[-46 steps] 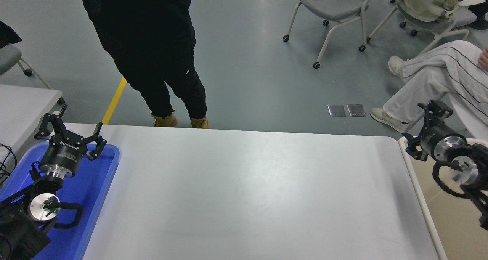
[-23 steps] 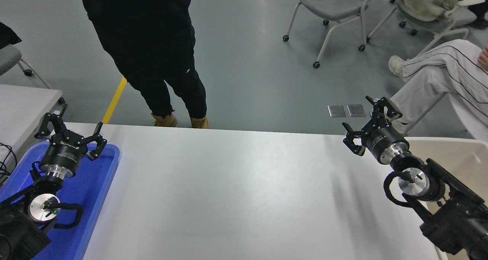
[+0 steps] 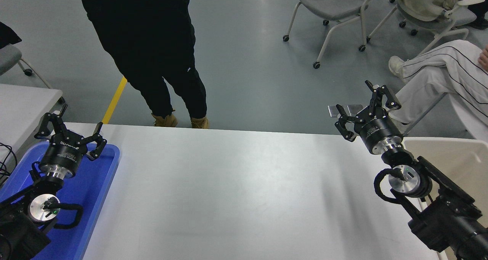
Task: Clean the table surface
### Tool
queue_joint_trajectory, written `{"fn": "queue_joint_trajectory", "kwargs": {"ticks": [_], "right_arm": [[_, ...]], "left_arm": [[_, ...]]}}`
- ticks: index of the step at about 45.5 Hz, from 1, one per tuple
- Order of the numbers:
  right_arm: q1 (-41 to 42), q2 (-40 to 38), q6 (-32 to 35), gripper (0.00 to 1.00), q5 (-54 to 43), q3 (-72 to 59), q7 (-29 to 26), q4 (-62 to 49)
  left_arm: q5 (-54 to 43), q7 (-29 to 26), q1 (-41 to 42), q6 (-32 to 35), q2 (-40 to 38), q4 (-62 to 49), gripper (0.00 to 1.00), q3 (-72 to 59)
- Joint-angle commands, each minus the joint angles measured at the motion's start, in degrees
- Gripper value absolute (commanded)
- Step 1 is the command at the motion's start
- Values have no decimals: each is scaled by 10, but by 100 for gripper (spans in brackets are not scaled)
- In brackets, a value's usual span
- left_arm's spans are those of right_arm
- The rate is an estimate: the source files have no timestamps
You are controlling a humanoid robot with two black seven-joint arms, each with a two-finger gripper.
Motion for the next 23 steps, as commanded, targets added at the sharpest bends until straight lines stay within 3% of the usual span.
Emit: {"fn": "queue_joint_trajectory", "kwargs": {"ticks": [1,15,23], "right_arm": [[44,-20,37,99,-8,-23,4,-57],[2,-31,134,99,-8,-51,4,-90],[-6,-28,143,99,-9,-52,4,-97]], "left_arm": [[0,0,0,0,0,0,100,0],[0,0,0,0,0,0,100,0],[0,0,0,0,0,0,100,-1]]}}
